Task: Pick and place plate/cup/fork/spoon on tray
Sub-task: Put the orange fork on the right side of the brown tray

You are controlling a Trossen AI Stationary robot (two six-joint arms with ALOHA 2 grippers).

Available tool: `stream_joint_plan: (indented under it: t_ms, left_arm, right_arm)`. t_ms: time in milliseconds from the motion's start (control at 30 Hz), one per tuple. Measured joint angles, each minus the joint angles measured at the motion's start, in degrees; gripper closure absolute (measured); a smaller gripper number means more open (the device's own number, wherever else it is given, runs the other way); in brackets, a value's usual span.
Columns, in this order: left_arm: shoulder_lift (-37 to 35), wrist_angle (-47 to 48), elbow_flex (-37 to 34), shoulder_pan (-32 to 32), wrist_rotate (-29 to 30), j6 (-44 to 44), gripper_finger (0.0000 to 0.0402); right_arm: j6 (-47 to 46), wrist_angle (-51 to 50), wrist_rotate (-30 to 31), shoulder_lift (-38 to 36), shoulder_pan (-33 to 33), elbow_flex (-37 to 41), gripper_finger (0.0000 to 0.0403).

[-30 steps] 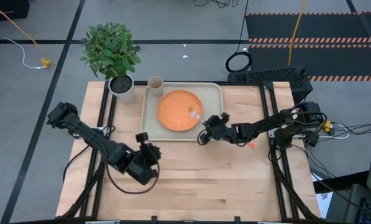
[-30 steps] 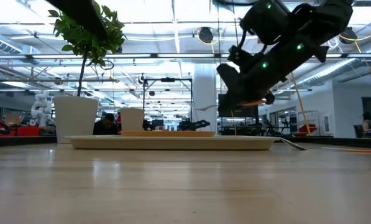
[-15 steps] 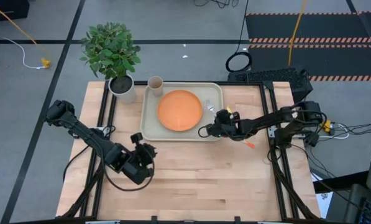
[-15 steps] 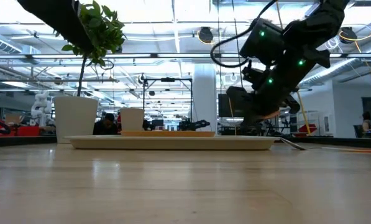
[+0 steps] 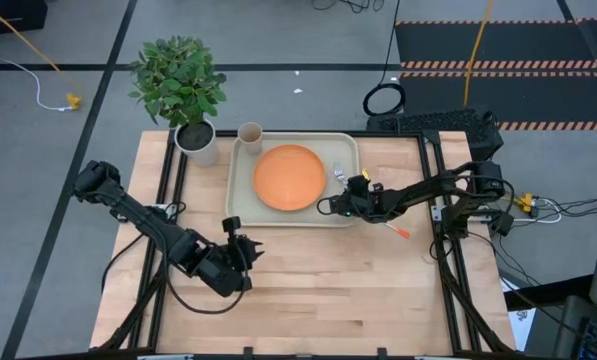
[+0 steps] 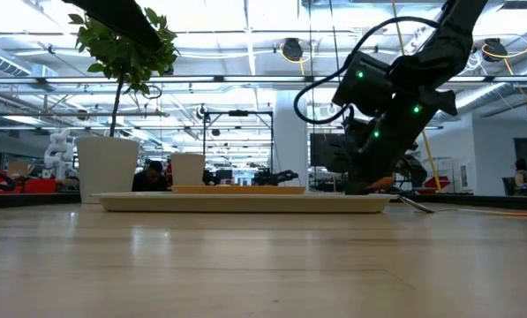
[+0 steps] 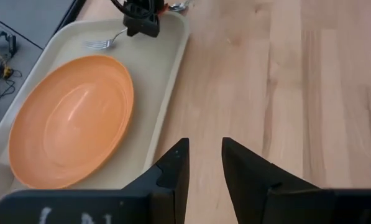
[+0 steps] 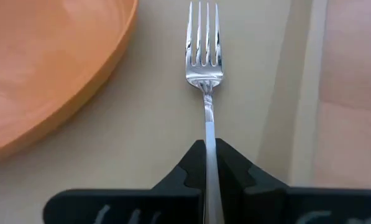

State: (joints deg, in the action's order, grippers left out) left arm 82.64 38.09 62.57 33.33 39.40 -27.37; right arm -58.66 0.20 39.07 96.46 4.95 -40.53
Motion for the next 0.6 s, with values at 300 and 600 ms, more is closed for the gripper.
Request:
stream_joint_plan:
  t_ms: [300,600]
  left_arm:
    - [0.0,-1.8,0.0,-2.1,-0.1,3.6,0.0304]
    - [0.0,-2.1,0.0,-2.8,-0.1,4.6,0.0304]
  right_arm:
    - [-1.9,6.2,-0.1,0.0,-0.3,0.0,0.0399]
    - [-3.5,6.8,0.1,0.6,-0.4,0.0,0.0399]
